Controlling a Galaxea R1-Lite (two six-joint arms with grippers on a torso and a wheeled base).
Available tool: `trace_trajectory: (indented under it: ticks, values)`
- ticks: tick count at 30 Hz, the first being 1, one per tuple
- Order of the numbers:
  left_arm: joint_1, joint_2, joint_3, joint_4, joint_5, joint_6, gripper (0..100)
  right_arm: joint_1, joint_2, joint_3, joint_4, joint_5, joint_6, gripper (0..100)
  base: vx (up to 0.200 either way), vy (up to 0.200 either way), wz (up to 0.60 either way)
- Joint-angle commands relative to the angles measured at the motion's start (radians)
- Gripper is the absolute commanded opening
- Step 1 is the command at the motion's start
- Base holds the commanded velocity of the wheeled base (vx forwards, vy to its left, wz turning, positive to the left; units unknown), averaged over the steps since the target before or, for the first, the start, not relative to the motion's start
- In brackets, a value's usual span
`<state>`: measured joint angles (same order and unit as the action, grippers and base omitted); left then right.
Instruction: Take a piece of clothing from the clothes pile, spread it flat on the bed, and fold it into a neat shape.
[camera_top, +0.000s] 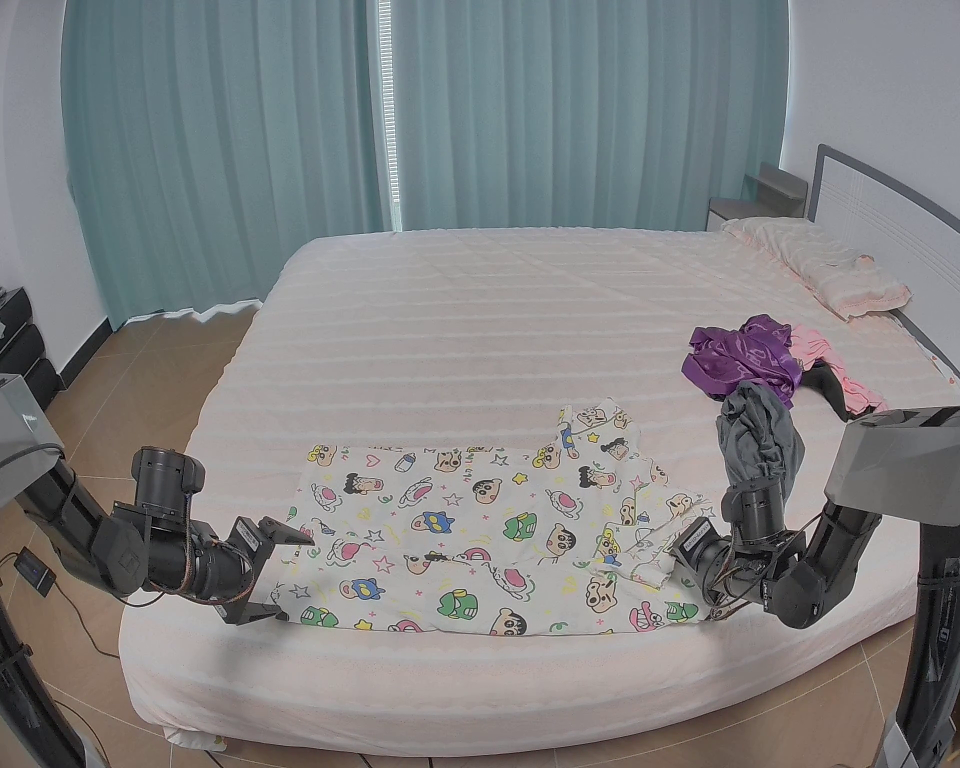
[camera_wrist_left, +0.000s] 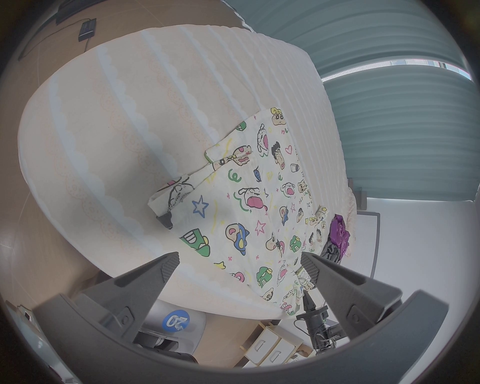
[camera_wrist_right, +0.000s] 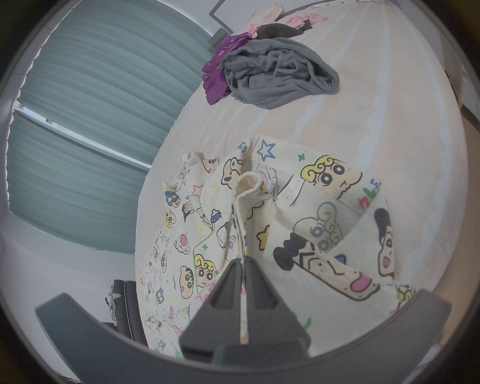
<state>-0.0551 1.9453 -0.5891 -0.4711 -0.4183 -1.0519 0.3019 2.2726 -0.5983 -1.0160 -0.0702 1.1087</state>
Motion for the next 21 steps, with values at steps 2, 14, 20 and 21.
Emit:
trace_trajectory:
  ticks: [2,14,20,21]
  values:
    - [-0.002,0.004,0.0,-0.001,0.001,0.001,100,0.009,-0.082,0.035,0.0,-0.002,0.0,0,0.0,0.0,0.0]
    - [-0.002,0.004,0.002,-0.001,0.003,0.001,100,0.042,-0.151,0.094,-0.006,-0.028,-0.067,0,0.0,0.0,0.0]
    - [-0.003,0.006,0.006,-0.004,0.006,0.003,100,0.034,-0.096,0.086,-0.007,-0.042,-0.087,0,0.0,0.0,0.0]
    - [-0.005,0.006,0.006,-0.004,0.006,0.003,100,0.031,-0.085,0.084,-0.009,-0.042,-0.087,100,0.0,0.0,0.0]
